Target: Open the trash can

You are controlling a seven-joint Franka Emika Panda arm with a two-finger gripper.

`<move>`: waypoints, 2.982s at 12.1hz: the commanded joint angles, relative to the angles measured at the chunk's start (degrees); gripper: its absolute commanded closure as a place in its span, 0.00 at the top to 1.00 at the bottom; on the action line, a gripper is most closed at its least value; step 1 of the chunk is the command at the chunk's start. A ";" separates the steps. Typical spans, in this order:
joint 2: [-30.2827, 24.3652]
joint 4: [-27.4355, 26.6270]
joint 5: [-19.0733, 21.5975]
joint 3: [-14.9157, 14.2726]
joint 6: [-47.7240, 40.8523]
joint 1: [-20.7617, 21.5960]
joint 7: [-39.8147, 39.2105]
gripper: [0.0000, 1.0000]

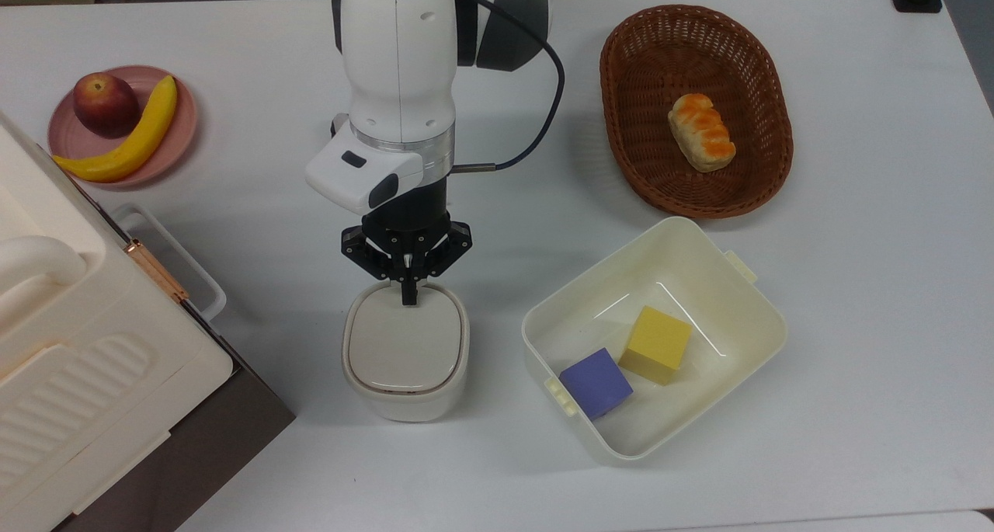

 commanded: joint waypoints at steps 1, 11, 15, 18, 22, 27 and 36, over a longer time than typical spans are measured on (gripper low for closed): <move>0.73 0.97 -1.63 0.30 1.12 -0.11 0.77 0.00; 1.78 0.71 -4.27 0.30 1.03 0.24 0.42 0.00; 1.61 0.62 -4.62 0.65 1.03 0.06 0.24 0.00; -4.60 -0.60 -2.26 3.10 -0.02 -3.00 0.51 0.03; -11.30 -1.41 4.69 3.38 -10.89 -4.24 0.51 0.13; -17.81 -1.84 4.61 4.25 -28.30 -3.54 1.03 1.00; -26.16 -1.49 4.25 -1.02 -45.46 -1.08 10.27 1.00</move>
